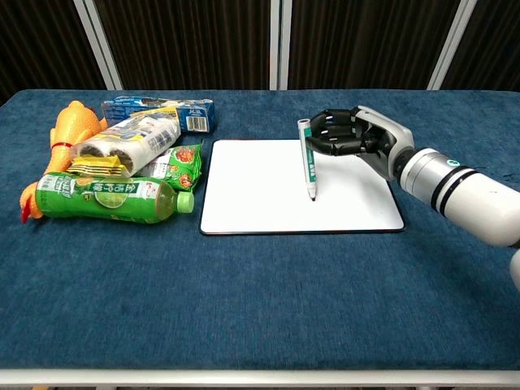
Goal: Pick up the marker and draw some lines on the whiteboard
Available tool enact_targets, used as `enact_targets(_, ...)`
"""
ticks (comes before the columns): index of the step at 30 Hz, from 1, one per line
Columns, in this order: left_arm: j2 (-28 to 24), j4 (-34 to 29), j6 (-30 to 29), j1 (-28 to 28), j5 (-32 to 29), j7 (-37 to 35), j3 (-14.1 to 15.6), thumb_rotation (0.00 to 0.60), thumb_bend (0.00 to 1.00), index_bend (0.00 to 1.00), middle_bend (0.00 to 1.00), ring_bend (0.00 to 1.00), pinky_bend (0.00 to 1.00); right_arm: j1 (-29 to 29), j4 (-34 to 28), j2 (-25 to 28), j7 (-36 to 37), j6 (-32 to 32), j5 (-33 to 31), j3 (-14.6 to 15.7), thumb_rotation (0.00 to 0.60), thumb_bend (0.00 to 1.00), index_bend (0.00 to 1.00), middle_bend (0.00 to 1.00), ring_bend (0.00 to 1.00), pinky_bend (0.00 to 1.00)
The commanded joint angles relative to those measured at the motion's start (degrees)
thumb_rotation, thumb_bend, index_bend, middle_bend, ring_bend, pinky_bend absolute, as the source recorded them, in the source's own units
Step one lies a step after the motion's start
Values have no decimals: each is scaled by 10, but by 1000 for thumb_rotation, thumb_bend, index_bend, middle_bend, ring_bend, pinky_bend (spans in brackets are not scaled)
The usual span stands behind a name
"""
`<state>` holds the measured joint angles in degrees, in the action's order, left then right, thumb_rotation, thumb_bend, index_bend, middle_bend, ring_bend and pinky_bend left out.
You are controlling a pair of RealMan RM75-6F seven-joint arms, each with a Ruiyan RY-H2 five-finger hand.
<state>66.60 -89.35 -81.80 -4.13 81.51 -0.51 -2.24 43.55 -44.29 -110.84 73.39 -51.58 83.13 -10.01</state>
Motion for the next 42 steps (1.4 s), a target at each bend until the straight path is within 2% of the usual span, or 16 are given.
enact_targets(1, 1, -1, -1, -1, 2, 1, 0, 600, 32, 164, 40, 28, 12, -19, -65, 39, -14, -24, 19, 20, 600, 497, 651, 550, 335, 210)
enact_targets(5, 0, -2, -5, 1, 4, 2, 0, 600, 32, 164, 40, 28, 12, -17, -67, 46, -41, -24, -4, -4, 600, 503, 651, 550, 335, 210)
enact_targets(10, 2, -3, -4, 2, 3, 3, 1, 600, 32, 163, 40, 28, 12, -3, -36, 38, -63, -1, -28, -25, 600, 504, 652, 550, 335, 210)
enact_targets(16, 1, -3, -4, 2, 0, 4, 1, 600, 32, 163, 40, 28, 12, 17, 15, 12, -65, 19, -32, -32, 600, 504, 652, 550, 335, 210)
enact_targets(24, 2, -3, -2, 3, -2, 4, 1, 600, 32, 164, 40, 28, 12, 31, 61, -14, -49, 28, -24, -27, 600, 504, 652, 550, 335, 210)
enact_targets(27, 3, -3, -3, 3, -3, 3, 1, 600, 32, 164, 40, 28, 12, 23, 40, -4, -36, 19, -8, -10, 600, 504, 651, 551, 338, 210)
enact_targets(31, 4, 0, -2, 3, -4, 2, 0, 600, 32, 164, 40, 28, 12, -6, -45, 46, -32, -13, 31, 34, 600, 504, 652, 558, 352, 210)
enact_targets(34, 5, 1, -2, 2, -1, 2, 0, 600, 32, 163, 40, 28, 12, -22, -106, 79, -48, -23, 33, 45, 600, 514, 652, 565, 360, 210)
enact_targets(37, 5, 0, -5, 3, 1, 1, 1, 600, 32, 163, 40, 28, 12, -29, -135, 97, -72, -36, 23, 35, 600, 519, 652, 566, 360, 210)
enact_targets(42, 4, -3, -8, 5, 0, 4, 1, 600, 32, 164, 40, 28, 12, -15, -96, 90, -106, -10, -24, -6, 600, 519, 652, 566, 360, 210)
